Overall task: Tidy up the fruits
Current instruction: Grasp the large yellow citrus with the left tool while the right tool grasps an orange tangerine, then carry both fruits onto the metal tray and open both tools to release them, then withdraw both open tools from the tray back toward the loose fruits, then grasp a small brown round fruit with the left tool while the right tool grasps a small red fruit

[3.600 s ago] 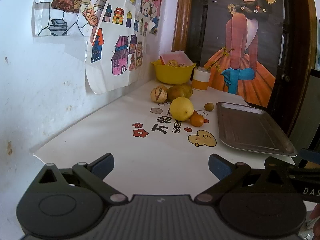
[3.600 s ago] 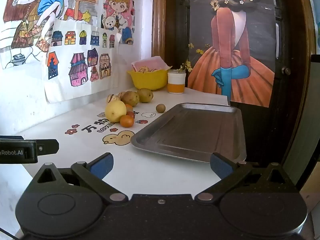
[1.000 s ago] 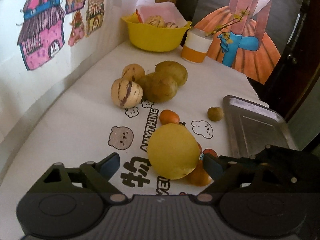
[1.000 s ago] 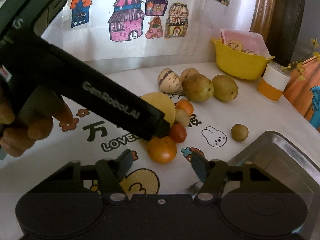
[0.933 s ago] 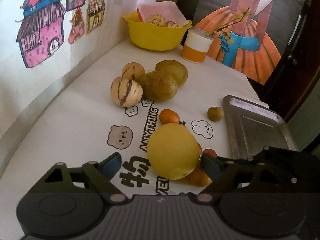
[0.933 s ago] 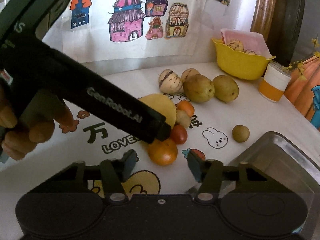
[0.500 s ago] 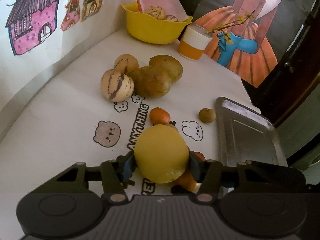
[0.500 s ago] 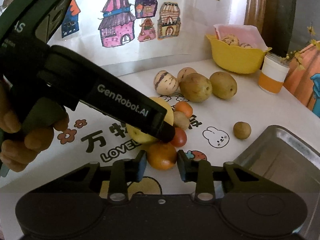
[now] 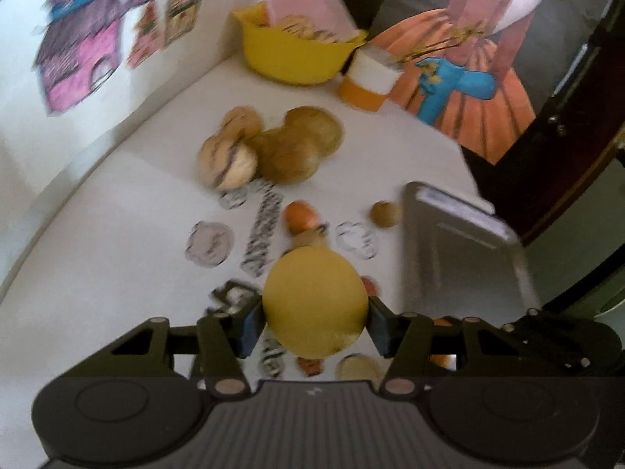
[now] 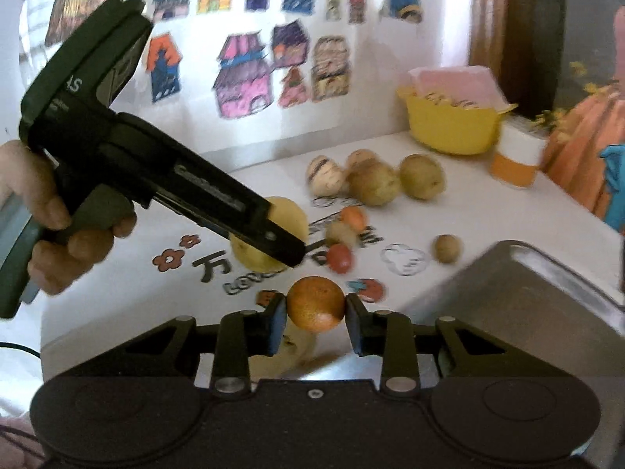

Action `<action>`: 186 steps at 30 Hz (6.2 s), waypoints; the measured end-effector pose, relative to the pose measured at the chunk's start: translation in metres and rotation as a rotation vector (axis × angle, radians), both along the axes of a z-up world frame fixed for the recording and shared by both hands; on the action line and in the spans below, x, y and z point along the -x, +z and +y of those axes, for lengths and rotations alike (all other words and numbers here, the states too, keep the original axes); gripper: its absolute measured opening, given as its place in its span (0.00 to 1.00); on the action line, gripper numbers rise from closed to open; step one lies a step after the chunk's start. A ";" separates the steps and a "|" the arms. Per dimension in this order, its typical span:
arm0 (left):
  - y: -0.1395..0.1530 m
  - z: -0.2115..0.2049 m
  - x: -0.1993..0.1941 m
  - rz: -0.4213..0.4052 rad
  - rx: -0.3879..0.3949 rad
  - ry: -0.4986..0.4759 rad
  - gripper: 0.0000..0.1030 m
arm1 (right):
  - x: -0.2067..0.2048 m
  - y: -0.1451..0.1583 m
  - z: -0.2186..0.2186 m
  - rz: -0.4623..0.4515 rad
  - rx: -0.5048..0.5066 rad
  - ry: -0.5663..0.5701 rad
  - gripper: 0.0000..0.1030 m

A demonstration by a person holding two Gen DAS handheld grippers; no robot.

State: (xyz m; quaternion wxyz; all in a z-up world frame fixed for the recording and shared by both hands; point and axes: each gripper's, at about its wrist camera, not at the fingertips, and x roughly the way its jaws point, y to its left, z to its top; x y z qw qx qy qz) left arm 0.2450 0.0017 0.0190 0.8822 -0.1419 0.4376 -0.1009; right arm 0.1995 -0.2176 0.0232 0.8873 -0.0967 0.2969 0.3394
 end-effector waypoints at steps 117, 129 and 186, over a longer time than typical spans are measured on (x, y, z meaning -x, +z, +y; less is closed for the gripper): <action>0.014 0.030 0.086 -0.212 -0.173 0.075 0.99 | 0.056 0.004 0.018 -0.009 0.047 -0.103 0.99; -0.003 0.013 0.019 -0.179 -0.097 0.066 0.99 | 0.008 -0.011 0.034 -0.120 0.106 -0.020 0.90; -0.024 0.023 -0.037 -0.049 0.091 0.019 0.28 | -0.050 -0.030 0.057 0.074 -0.003 -0.081 0.19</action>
